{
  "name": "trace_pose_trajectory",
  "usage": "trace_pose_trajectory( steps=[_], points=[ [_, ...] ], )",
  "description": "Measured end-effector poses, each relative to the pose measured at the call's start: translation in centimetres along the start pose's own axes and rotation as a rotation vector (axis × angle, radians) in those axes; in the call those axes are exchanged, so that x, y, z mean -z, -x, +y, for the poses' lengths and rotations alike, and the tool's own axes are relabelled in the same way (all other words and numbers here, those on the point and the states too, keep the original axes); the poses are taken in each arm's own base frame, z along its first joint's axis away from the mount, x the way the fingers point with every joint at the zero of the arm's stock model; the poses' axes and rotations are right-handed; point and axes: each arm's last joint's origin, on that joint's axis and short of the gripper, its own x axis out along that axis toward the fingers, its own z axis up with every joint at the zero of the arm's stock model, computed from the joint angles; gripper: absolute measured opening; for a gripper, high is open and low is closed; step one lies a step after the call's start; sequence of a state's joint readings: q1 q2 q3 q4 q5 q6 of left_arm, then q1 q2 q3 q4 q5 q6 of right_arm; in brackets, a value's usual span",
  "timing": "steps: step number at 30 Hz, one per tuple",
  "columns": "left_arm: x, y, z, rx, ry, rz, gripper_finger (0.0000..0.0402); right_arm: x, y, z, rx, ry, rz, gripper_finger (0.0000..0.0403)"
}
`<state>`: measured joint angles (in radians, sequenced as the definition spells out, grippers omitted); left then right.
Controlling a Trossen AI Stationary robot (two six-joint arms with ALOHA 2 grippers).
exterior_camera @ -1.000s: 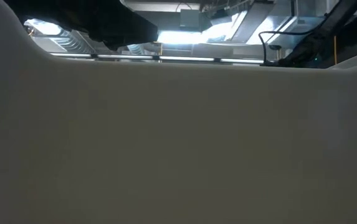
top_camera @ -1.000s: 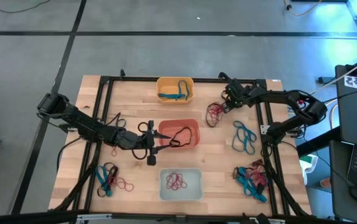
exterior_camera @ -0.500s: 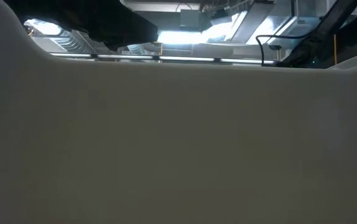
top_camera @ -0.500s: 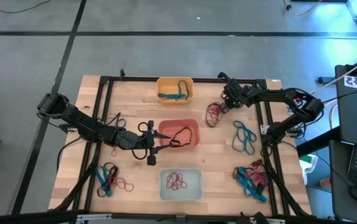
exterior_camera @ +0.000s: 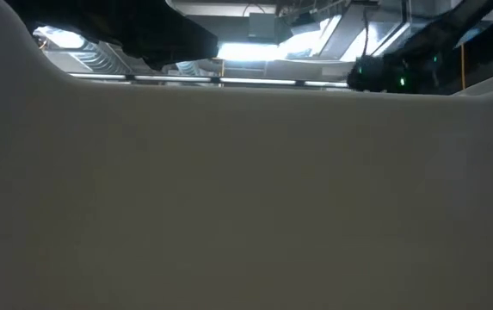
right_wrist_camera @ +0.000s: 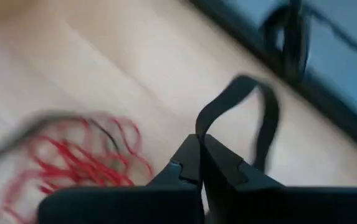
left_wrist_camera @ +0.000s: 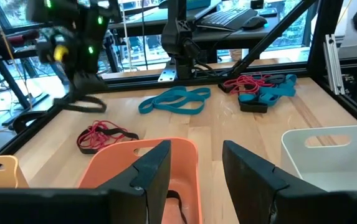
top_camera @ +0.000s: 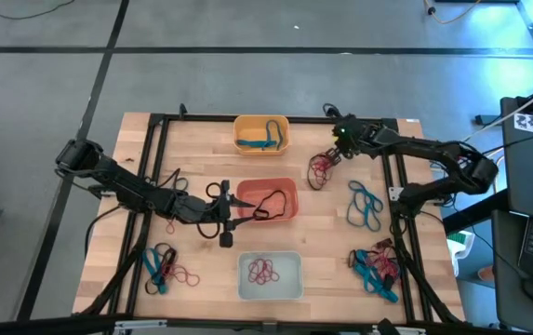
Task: Sort rubber bands into baskets
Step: Put the black rubber band in the orange bin
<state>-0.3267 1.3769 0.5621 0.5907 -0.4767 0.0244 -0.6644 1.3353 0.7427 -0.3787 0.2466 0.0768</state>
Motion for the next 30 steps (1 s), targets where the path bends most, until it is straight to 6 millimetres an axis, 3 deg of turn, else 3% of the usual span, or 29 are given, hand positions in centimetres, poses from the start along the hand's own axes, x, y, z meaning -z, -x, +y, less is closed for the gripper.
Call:
trace_pose_trajectory(
  steps=[8, 14, 30],
  points=[
    [0.0, 0.0, 0.0, 0.000, -0.002, 0.004, 0.0143, -2.9, 5.2, 2.3, -0.103, 0.056, -0.209, 0.0012],
    [0.0, 0.0, 0.0, 0.000, -0.002, 0.003, 0.0143, -3.9, 7.8, 4.7, -0.200, 0.116, -0.298, 0.0012],
    [0.0, 0.0, 0.0, 0.000, -0.003, 0.003, 0.0143, -3.6, 12.3, 11.5, -0.600, 0.249, -0.557, 0.0014]
  ],
)
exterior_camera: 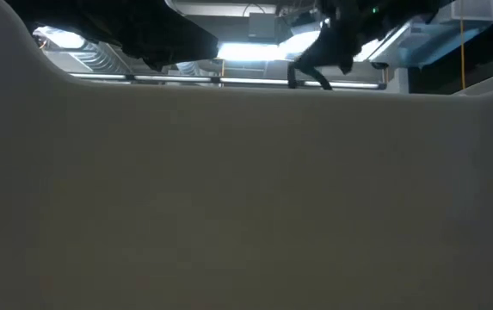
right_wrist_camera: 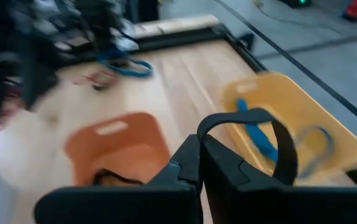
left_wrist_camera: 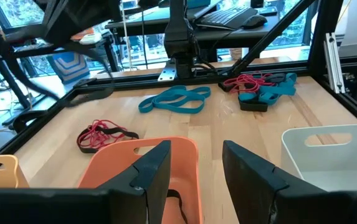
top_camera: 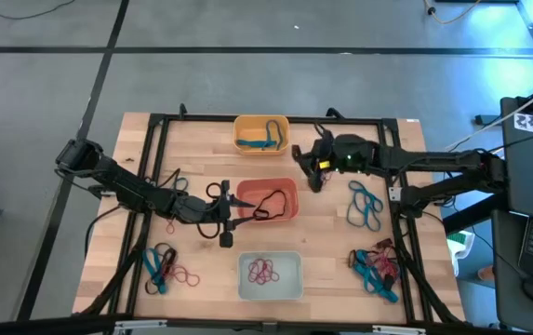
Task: Sort rubber bands into baskets
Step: Put the black rubber band in the orange bin
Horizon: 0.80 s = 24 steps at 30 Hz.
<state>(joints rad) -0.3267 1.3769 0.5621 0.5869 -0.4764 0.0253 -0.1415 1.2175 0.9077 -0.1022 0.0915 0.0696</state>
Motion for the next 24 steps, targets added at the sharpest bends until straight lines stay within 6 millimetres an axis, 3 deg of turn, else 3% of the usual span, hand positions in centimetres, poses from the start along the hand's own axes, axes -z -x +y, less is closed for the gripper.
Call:
trace_pose_trajectory(
  steps=[6, 13, 24],
  points=[
    [0.0, 0.0, 0.0, 0.000, 0.001, 0.000, 0.0143, -0.1, -0.6, 2.4, -0.086, 0.024, -0.050, 0.0014],
    [0.0, 0.0, 0.0, 0.000, 0.001, 0.000, 0.0143, 0.9, -2.7, 4.8, -0.150, 0.053, -0.041, 0.0015],
    [0.0, 0.0, 0.0, 0.000, 0.001, 0.000, 0.0143, 3.6, -6.5, 5.6, -0.150, 0.064, 0.059, 0.0015]
  ],
)
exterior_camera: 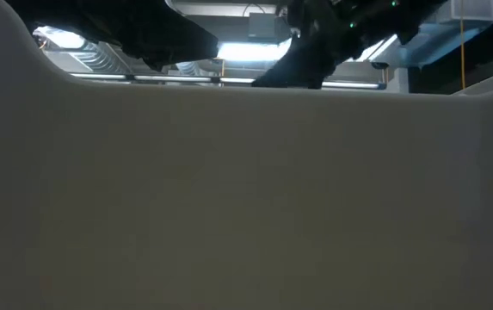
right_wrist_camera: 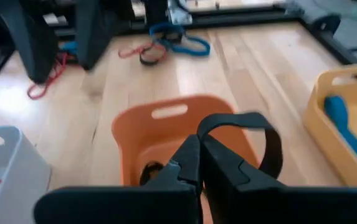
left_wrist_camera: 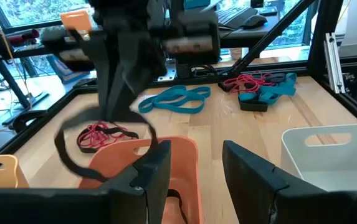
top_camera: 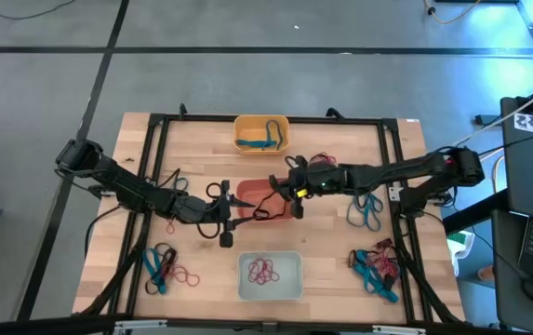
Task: Sort rubber bands into baskets
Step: Put the black rubber band in the orange bin
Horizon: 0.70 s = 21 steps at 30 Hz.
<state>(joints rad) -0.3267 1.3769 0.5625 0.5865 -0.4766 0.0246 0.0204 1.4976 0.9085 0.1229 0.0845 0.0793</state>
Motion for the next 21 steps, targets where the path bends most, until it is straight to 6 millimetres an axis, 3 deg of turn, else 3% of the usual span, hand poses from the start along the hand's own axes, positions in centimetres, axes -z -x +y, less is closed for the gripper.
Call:
trace_pose_trajectory(
  steps=[9, 21],
  points=[
    [0.0, 0.0, 0.0, 0.000, 0.000, 0.000, 0.0143, 1.5, -1.8, 0.0, 0.007, -0.040, 0.067, 0.0015],
    [0.0, 0.0, 0.0, 0.000, 0.001, 0.000, 0.0143, 2.0, -2.2, 0.1, -0.022, -0.088, 0.090, 0.0021]
  ],
)
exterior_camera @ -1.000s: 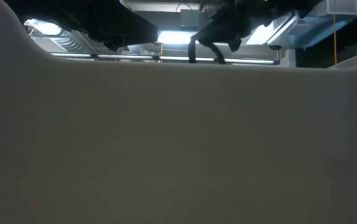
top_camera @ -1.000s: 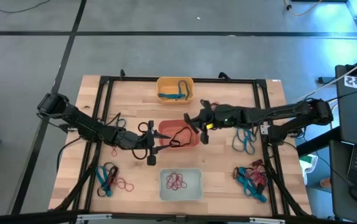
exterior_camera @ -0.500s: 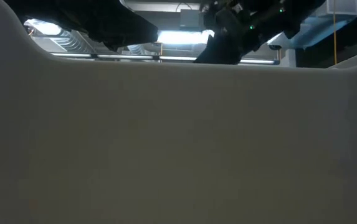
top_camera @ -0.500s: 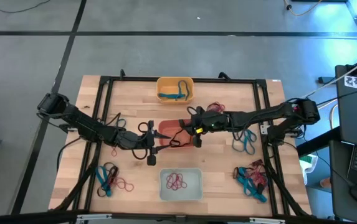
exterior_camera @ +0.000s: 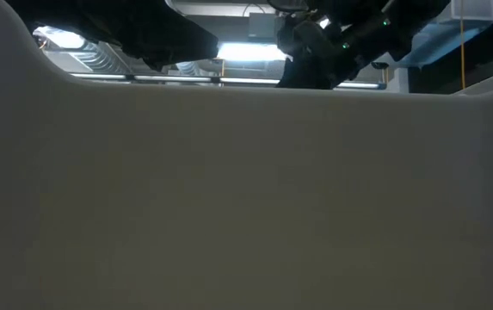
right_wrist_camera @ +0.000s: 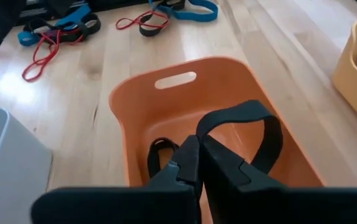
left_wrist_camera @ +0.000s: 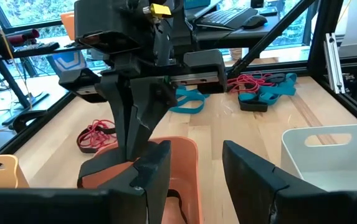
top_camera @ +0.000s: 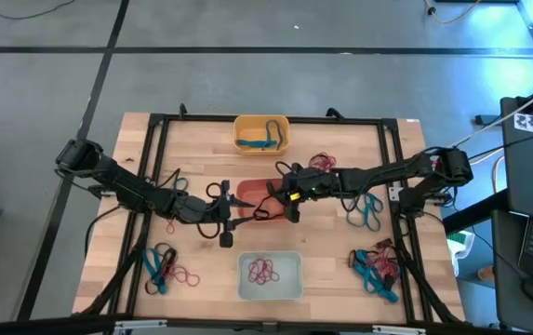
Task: Sort rubber bands into baskets
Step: Put the black rubber band in the orange bin
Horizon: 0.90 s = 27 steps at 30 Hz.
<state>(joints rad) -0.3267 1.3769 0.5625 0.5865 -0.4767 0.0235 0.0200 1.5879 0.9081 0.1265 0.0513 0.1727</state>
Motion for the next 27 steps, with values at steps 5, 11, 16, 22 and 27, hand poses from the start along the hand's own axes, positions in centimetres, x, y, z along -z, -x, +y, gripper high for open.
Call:
trace_pose_trajectory(
  steps=[5, 11, 16, 22, 27],
  points=[
    [0.0, 0.0, 0.0, 0.000, -0.001, 0.000, 0.0143, 0.0, 0.0, 0.0, 0.001, -0.008, 0.000, 0.0078],
    [0.0, 0.0, 0.0, 0.000, 0.000, 0.000, 0.0143, 0.0, 0.1, 0.0, 0.001, 0.001, -0.001, 0.0166],
    [0.0, 0.0, 0.0, 0.000, 0.001, 0.000, 0.0143, -0.8, 1.3, 0.0, -0.003, 0.019, -0.020, 0.0201],
    [0.0, 0.0, 0.0, 0.000, 0.002, 0.000, 0.0143, -1.6, 5.1, -0.2, 0.071, 0.026, 0.005, 0.0202],
    [0.0, 0.0, 0.0, 0.000, 0.001, 0.003, 0.0143, -1.5, 8.3, -0.6, 0.156, 0.034, 0.066, 0.0195]
  ],
)
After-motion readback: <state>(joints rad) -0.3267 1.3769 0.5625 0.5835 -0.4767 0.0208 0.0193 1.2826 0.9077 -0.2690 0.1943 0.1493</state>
